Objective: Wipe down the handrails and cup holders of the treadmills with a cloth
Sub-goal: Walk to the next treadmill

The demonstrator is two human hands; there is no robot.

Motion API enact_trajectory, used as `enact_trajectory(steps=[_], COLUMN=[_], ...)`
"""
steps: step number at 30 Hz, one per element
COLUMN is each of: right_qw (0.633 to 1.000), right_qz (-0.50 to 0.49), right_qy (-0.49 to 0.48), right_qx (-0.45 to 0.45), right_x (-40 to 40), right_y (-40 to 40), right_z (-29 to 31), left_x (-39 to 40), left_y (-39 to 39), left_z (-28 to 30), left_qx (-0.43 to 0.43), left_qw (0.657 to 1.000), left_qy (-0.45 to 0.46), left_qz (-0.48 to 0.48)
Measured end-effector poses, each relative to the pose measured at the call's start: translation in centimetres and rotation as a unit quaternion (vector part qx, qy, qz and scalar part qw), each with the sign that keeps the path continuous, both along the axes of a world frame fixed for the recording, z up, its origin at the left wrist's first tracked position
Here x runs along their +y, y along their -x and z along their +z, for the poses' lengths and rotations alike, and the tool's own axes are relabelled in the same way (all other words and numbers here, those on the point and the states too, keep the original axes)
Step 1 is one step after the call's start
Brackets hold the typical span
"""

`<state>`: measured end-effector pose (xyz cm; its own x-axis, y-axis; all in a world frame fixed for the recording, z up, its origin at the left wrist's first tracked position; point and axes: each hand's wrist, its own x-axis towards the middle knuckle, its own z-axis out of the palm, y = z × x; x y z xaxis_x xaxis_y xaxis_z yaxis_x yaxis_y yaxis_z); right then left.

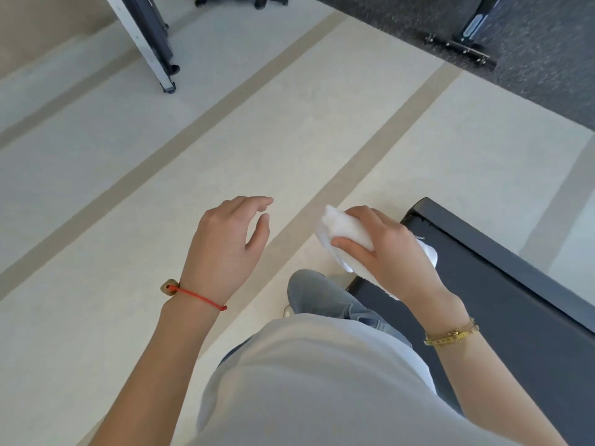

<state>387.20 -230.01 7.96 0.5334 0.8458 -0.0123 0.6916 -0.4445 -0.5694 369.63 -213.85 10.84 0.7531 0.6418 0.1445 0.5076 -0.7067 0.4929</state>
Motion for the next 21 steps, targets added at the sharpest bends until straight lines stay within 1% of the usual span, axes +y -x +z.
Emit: enact_trajectory(steps=[5,12,16,21], right_qw=[0.998,0.987,0.975,0.957], right_qz=[-0.065,-0.16,-0.222,-0.291], right_qy=[0.002,-0.008,-0.006,-0.004], right_qx=[-0.005,0.005,0.017,0.016], right_x=[2.8,5.1,5.6,5.4], right_y=[-2.5,-7.4,-12.5,-21.3], right_z=[-0.1,-0.7,-1.0,-0.6], left_x=[4.7,8.9,10.8,11.9], left_y=[-5.0,-13.4,-21.4,-33.4], left_z=[-0.3,-1.0,-1.4,-1.2], left_qx=[-0.002,0.011,0.017,0.011], left_qw=[0.998,0.985,0.972,0.953], left_qy=[0.014,0.027,0.023,0.021], left_qz=[-0.065,-0.169,-0.233,-0.302])
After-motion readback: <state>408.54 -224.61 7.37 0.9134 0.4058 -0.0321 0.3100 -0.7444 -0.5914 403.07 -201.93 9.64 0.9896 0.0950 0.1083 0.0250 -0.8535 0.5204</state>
